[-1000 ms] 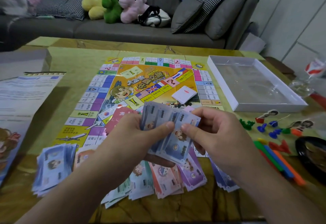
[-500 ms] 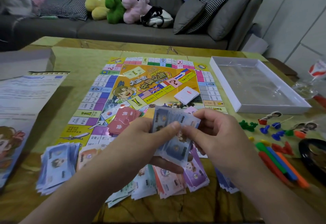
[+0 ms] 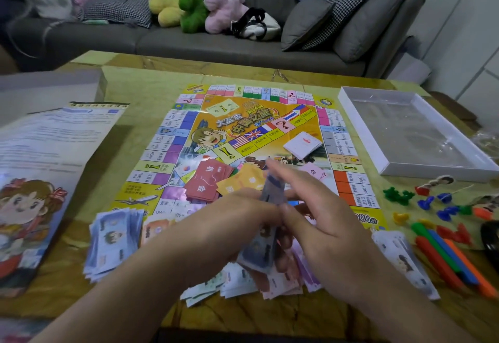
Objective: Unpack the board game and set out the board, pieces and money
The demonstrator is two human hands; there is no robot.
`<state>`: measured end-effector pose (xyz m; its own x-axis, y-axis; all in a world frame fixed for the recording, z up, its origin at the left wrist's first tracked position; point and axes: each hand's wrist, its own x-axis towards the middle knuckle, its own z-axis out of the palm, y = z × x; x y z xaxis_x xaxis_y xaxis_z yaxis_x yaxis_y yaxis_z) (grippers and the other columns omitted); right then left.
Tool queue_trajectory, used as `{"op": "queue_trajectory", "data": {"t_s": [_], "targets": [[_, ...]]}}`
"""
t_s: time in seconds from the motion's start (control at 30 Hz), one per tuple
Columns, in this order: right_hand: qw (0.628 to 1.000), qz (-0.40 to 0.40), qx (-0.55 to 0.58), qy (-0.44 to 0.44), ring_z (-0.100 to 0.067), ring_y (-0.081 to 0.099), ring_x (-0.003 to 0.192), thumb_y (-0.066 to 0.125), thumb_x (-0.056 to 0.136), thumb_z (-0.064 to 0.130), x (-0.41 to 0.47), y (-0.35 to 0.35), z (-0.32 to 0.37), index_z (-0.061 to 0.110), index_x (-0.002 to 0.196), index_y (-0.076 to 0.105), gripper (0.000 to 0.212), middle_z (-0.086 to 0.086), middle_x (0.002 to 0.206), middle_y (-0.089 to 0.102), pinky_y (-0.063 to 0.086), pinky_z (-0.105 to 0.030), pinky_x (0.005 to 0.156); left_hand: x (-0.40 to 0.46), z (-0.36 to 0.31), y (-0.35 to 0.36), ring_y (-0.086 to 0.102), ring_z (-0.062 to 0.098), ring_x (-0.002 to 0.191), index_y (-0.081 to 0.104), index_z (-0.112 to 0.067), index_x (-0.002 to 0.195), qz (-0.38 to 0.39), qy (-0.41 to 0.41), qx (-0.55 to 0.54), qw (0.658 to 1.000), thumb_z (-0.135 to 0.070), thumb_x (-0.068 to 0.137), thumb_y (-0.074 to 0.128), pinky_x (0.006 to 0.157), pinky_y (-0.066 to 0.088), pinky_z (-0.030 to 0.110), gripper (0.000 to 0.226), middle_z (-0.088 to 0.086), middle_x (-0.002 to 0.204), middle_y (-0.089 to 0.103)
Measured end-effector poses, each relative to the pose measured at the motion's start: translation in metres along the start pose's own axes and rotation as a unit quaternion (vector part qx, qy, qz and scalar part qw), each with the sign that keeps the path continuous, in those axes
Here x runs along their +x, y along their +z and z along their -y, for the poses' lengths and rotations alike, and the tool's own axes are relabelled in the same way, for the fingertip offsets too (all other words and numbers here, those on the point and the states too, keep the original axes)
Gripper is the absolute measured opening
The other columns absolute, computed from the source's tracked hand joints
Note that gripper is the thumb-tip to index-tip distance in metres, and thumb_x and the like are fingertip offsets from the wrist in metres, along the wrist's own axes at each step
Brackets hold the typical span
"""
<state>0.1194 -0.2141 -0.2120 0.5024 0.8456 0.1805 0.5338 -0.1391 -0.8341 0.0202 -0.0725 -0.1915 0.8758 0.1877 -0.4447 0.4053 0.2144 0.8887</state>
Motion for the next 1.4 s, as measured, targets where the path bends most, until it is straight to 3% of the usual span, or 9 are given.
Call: {"op": "queue_trajectory", "data": {"t_s": [0.27,0.43,0.57,0.7,0.83,0.93,1.03,1.2,1.4], "targets": [[1.000,0.005,-0.022,-0.017,0.002,0.056,0.129,0.064,0.100,0.000,0.003,-0.003,0.000,0.036,0.133,0.070,0.049,0.026,0.130,0.065,0.045,-0.012,0.099,0.004,0.005,-0.006,0.054,0.027,0.057,0.062,-0.009,0.081,-0.047,-0.002,0.102,0.994,-0.038,0.095,0.059,0.053,0.045,0.031,0.032,0.011,0.069,0.058],[0.994,-0.024,0.104,0.016,-0.018,0.075,0.092,0.073,0.093,0.014,0.005,-0.010,-0.001,0.031,0.102,0.076,0.020,0.000,0.098,0.077,0.062,-0.033,0.081,-0.001,0.001,-0.004,0.051,0.019,0.048,0.066,-0.010,0.081,0.013,-0.015,0.083,0.996,-0.063,0.100,0.049,0.044,0.034,0.021,0.059,0.007,0.067,0.057],[0.989,-0.042,0.133,0.044,-0.026,0.070,0.071,0.073,0.090,-0.006,0.006,-0.008,0.000,0.020,0.087,0.074,0.026,-0.013,0.079,0.073,0.060,-0.039,0.065,-0.012,-0.006,-0.007,0.064,0.027,0.060,0.068,-0.004,0.092,0.043,-0.016,0.091,0.995,-0.073,0.096,0.046,0.047,0.048,0.027,0.072,0.016,0.075,0.068],[0.988,-0.063,0.107,0.096,-0.025,0.066,0.060,0.073,0.089,-0.010,0.019,-0.007,0.004,0.016,0.080,0.073,0.027,-0.015,0.074,0.073,0.058,-0.039,0.065,-0.017,-0.015,-0.039,0.076,0.033,0.086,0.067,-0.004,0.110,-0.146,0.043,0.188,0.970,-0.079,0.094,0.035,0.070,0.065,0.051,0.082,0.016,0.100,0.075],[0.993,0.029,0.062,0.094,-0.014,0.066,0.059,0.076,0.090,-0.003,0.050,0.032,0.031,0.018,0.081,0.071,0.023,-0.004,0.073,0.075,0.055,-0.034,0.062,-0.024,-0.027,-0.098,0.070,0.040,0.088,0.066,0.001,0.097,-0.437,0.159,0.178,0.867,-0.063,0.090,0.038,0.080,0.060,0.062,0.070,0.021,0.095,0.072],[0.991,0.117,0.017,0.060,-0.009,0.067,0.063,0.077,0.090,0.003,0.080,0.087,0.057,0.022,0.083,0.070,0.021,0.001,0.074,0.074,0.055,-0.030,0.063,-0.036,-0.031,-0.133,0.067,0.041,0.082,0.066,-0.001,0.089,-0.510,0.158,0.149,0.832,-0.049,0.083,0.045,0.079,0.059,0.059,0.053,0.019,0.086,0.072],[0.984,0.162,-0.072,0.025,-0.012,0.072,0.077,0.075,0.093,0.011,0.105,0.141,0.072,0.027,0.089,0.070,0.017,0.006,0.087,0.076,0.063,-0.035,0.070,-0.046,-0.030,-0.147,0.055,0.030,0.068,0.065,0.001,0.090,-0.527,0.141,0.118,0.830,-0.043,0.078,0.049,0.066,0.049,0.052,0.048,0.015,0.073,0.064],[0.926,0.140,-0.335,-0.102,-0.024,0.056,0.103,0.071,0.092,0.020,0.105,0.194,0.059,0.016,0.116,0.062,0.026,-0.006,0.112,0.054,0.057,-0.042,0.083,-0.056,-0.028,-0.146,0.066,0.034,0.076,0.068,0.000,0.093,-0.508,0.099,0.165,0.840,-0.034,0.081,0.050,0.078,0.058,0.057,0.040,0.018,0.084,0.071],[0.973,-0.037,-0.222,-0.054,-0.008,0.052,0.107,0.063,0.098,0.020,0.067,0.141,0.045,0.023,0.123,0.059,0.026,0.009,0.117,0.054,0.053,-0.031,0.088,-0.066,-0.004,-0.137,0.049,0.019,0.063,0.050,-0.011,0.079,-0.399,-0.061,0.390,0.828,-0.019,0.091,0.052,0.055,0.036,0.027,0.014,0.006,0.076,0.054]]}}
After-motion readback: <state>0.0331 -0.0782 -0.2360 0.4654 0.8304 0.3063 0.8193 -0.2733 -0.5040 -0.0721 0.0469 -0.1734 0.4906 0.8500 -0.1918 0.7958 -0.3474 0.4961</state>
